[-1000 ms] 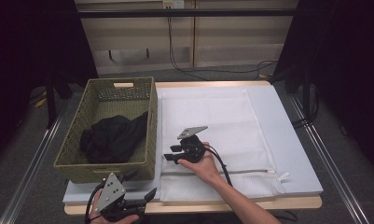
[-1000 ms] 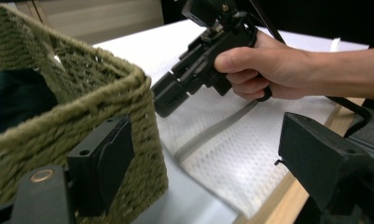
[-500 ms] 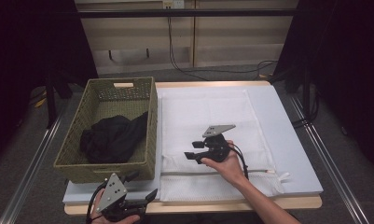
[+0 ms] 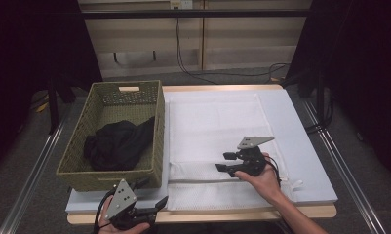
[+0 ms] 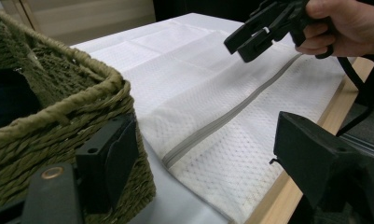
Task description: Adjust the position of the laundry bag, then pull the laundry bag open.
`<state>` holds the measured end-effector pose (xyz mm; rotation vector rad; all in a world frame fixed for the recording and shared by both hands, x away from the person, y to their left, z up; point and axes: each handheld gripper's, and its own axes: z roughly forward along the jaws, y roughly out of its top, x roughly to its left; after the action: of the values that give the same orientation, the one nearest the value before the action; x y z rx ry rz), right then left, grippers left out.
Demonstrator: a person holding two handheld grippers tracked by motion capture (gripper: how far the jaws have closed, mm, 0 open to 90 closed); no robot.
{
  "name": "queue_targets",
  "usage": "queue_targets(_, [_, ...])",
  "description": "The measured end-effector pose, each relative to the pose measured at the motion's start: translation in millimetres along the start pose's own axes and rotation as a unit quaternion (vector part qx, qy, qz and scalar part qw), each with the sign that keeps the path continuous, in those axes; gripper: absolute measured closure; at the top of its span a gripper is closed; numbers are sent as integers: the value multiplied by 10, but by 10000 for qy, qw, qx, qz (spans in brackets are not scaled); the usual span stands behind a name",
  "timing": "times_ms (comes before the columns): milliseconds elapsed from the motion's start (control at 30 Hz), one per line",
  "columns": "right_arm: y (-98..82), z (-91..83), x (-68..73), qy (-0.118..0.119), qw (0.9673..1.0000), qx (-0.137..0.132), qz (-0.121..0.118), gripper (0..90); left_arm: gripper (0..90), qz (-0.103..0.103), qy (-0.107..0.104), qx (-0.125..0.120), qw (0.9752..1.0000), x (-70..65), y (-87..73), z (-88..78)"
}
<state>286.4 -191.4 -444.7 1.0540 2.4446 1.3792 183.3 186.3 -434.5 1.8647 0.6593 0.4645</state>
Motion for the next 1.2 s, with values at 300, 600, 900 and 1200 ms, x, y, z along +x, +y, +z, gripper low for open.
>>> queue_targets(300, [-185, -420, -109, -209, 9996, -130, 111, 432, 288, -14, -166, 40, 9999, -9, -25, 54])
queue_targets(600, [-438, -771, -181, -621, 9971, -308, 316, 563, 290, 114, -299, 143, 9994, -79, 52, 147])
queue_targets(900, [-583, -1082, -301, -879, 9939, -471, 477, 702, 365, 286, -650, 296, 9970, -188, 117, 351])
queue_targets(1200, [-790, -1290, -330, -1051, 9915, -477, 598, 773, 365, 489, -805, 444, 9946, -227, 192, 608])
